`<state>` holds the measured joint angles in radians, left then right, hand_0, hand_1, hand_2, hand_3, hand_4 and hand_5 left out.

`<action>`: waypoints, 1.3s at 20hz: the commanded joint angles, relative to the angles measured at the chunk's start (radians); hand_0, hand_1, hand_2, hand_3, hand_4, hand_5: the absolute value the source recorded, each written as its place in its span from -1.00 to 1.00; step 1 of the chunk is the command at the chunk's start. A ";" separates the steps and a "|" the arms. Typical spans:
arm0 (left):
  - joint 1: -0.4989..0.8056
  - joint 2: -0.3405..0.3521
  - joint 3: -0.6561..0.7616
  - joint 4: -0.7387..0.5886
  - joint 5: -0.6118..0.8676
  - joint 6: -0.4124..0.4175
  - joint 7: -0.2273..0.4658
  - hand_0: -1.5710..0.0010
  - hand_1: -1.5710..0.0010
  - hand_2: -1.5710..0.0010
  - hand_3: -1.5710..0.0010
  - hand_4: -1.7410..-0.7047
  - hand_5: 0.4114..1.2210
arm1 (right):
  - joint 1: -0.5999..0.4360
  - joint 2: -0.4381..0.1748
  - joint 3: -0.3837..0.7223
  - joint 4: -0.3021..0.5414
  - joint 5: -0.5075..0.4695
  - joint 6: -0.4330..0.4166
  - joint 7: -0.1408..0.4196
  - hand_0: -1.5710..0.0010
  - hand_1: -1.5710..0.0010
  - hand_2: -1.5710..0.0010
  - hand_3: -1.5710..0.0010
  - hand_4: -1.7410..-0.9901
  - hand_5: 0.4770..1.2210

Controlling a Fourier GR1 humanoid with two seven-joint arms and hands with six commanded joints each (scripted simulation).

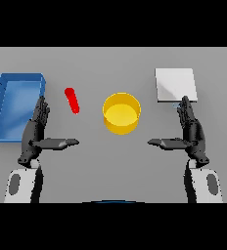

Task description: Pick up the red beaker and tilt it to pour out 1 green nut into yellow bowl. Pick up the yellow bowl and place it on the metallic measuring scale.

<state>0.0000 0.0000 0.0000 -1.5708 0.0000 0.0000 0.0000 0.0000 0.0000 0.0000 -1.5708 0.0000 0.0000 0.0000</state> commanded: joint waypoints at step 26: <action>-0.173 0.053 -0.057 0.226 -0.177 0.011 -0.037 1.00 1.00 1.00 1.00 -0.05 -0.41 | 0.077 -0.057 0.112 -0.099 0.236 -0.057 -0.088 1.00 1.00 1.00 1.00 0.23 -0.58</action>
<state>-0.1736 0.0528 -0.0567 -1.3453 -0.1773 0.0113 -0.0339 0.0761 -0.0565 0.1126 -1.6695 0.2358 -0.0570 -0.0870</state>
